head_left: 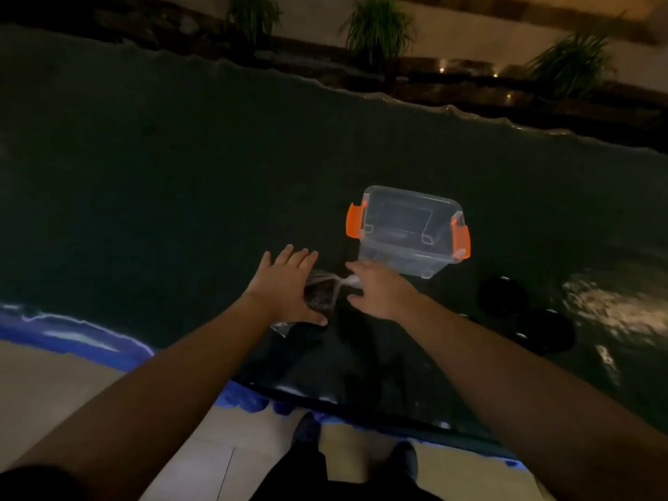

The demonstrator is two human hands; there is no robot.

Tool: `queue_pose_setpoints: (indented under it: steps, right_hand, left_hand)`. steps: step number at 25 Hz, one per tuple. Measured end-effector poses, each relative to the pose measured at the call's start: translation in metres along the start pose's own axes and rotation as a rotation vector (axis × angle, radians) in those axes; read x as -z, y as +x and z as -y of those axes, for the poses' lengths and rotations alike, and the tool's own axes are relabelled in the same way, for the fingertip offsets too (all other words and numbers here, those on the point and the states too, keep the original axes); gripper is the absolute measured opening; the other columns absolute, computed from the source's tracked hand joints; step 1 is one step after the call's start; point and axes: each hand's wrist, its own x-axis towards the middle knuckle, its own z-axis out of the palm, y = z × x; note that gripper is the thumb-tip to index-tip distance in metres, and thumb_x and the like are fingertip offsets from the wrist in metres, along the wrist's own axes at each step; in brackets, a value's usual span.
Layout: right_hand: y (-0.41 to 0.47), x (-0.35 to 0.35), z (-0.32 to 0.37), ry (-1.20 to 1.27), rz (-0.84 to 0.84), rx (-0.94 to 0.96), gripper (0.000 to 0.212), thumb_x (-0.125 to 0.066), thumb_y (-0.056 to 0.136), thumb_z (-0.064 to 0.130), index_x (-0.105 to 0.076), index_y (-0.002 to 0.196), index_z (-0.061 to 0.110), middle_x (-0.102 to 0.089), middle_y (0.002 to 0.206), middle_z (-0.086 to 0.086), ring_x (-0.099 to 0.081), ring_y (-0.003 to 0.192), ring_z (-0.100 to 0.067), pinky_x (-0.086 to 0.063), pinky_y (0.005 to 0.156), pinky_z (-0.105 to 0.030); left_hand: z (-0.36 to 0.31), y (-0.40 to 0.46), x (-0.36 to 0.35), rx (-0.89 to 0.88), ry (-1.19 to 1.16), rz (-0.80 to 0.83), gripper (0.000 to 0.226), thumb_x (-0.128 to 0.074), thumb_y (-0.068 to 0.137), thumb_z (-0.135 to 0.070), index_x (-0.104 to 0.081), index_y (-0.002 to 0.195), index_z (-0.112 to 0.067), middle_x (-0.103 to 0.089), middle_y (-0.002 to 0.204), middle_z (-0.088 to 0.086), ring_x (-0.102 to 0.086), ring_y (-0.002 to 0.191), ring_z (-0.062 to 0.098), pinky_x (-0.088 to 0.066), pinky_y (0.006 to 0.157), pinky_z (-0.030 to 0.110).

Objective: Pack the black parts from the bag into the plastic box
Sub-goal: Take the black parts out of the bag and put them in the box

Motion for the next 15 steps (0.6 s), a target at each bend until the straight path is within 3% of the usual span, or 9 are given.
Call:
queue_pose_setpoints:
  steps: [3, 5, 7, 9, 11, 15]
  right_hand:
    - [0.007, -0.02, 0.01, -0.016, 0.069, -0.081, 0.074, -0.07, 0.092, 0.031, -0.035, 0.156, 0.019, -0.044, 0.155, -0.008, -0.041, 0.141, -0.027, -0.039, 0.114, -0.048]
    - [0.011, -0.032, 0.016, -0.028, 0.068, -0.132, 0.058, -0.064, 0.095, 0.032, -0.045, 0.148, 0.019, -0.052, 0.144, -0.009, -0.048, 0.132, -0.03, -0.044, 0.107, -0.051]
    - [0.012, -0.041, 0.019, -0.003, 0.055, -0.168, 0.029, -0.058, 0.099, 0.03, -0.059, 0.125, 0.016, -0.06, 0.125, -0.01, -0.057, 0.114, -0.029, -0.05, 0.096, -0.05]
    - [0.008, -0.044, 0.02, 0.045, 0.064, -0.208, 0.006, -0.059, 0.1, 0.022, -0.062, 0.101, 0.017, -0.064, 0.108, -0.009, -0.063, 0.097, -0.025, -0.054, 0.087, -0.044]
    - [0.001, -0.043, 0.018, 0.112, 0.018, -0.214, 0.013, -0.056, 0.101, 0.02, -0.059, 0.088, 0.021, -0.062, 0.097, -0.005, -0.064, 0.089, -0.022, -0.054, 0.079, -0.039]
    - [-0.022, -0.026, 0.016, 0.251, -0.134, -0.108, 0.018, -0.051, 0.103, 0.024, -0.06, 0.088, 0.021, -0.061, 0.089, -0.002, -0.06, 0.08, -0.018, -0.047, 0.067, -0.033]
  left_hand:
    - [0.0, 0.002, -0.009, -0.071, 0.038, 0.049, 0.133, -0.068, 0.06, -0.084, -0.004, 0.16, -0.024, -0.018, 0.169, 0.004, -0.012, 0.155, 0.032, -0.013, 0.119, 0.065]
    - [-0.003, 0.004, -0.014, -0.094, 0.029, 0.048, 0.121, -0.074, 0.068, -0.071, -0.01, 0.159, -0.026, -0.027, 0.165, 0.005, -0.022, 0.152, 0.031, -0.017, 0.118, 0.066]
    - [-0.003, 0.003, -0.015, -0.099, 0.034, 0.034, 0.108, -0.075, 0.074, -0.062, -0.017, 0.158, -0.026, -0.036, 0.159, 0.005, -0.032, 0.146, 0.031, -0.023, 0.117, 0.066]
    - [-0.006, -0.001, -0.015, -0.094, 0.057, 0.019, 0.102, -0.074, 0.076, -0.059, -0.02, 0.156, -0.027, -0.039, 0.156, 0.005, -0.036, 0.142, 0.031, -0.026, 0.116, 0.065]
    - [-0.008, -0.007, -0.016, -0.088, 0.056, 0.018, 0.101, -0.073, 0.076, -0.061, -0.02, 0.156, -0.028, -0.038, 0.154, 0.005, -0.037, 0.14, 0.032, -0.027, 0.115, 0.065]
    - [-0.012, -0.024, -0.013, -0.035, -0.058, -0.039, 0.108, -0.077, 0.07, -0.061, -0.017, 0.156, -0.033, -0.039, 0.151, 0.006, -0.041, 0.136, 0.034, -0.035, 0.111, 0.063]
